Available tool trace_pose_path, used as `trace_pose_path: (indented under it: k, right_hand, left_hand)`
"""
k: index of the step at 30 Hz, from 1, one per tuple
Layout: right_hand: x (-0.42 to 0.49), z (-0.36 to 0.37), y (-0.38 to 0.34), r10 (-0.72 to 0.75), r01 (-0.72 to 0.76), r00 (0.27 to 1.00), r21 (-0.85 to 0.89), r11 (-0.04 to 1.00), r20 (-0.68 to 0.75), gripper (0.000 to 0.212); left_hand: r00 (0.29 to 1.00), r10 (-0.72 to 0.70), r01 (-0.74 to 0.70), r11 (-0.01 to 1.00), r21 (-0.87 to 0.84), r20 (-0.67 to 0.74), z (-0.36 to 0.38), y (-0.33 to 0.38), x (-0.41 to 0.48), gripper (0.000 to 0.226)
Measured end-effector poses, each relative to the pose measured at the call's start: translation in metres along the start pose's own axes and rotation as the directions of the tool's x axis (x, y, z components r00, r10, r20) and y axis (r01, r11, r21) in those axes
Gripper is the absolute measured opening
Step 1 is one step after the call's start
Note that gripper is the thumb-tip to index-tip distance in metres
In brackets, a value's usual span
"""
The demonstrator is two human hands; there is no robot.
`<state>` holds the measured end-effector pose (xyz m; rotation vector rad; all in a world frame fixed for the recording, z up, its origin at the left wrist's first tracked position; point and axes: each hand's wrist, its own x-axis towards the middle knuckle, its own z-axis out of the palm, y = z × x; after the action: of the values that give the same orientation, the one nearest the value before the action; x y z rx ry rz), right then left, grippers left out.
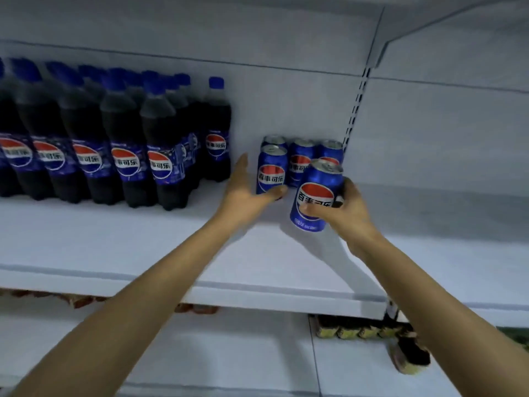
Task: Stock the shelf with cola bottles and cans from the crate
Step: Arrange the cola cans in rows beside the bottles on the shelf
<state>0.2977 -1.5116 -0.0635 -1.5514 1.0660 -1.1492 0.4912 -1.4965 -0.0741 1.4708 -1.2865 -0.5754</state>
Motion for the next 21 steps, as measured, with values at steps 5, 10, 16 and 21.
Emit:
trace_pose_path:
  k: [5, 10, 16, 21]
  right_hand:
    - [0.053, 0.017, 0.016, 0.033, -0.035, 0.999, -0.048, 0.998, -0.042, 0.054]
    - [0.077, 0.022, 0.029, -0.008, 0.008, 0.998, -0.002, 1.000, -0.055, 0.064]
    - [0.093, 0.021, 0.038, -0.055, 0.058, 0.998, -0.064, 0.996, 0.036, 0.082]
    - [0.089, 0.019, 0.048, -0.098, 0.097, 0.995, -0.260, 0.961, 0.006, 0.064]
  left_hand:
    - [0.999, -0.029, 0.028, 0.999, 0.043, 0.019, 0.017, -0.025, 0.065, 0.115]
    - [0.997, 0.068, -0.068, 0.998, -0.013, -0.024, 0.025, -0.039, 0.074, 0.067]
    - [0.992, 0.108, -0.115, 0.988, -0.107, -0.065, 0.030, -0.051, 0.070, 0.064]
    - [0.992, 0.117, -0.123, 0.980, -0.155, -0.042, 0.033, -0.056, 0.069, 0.065]
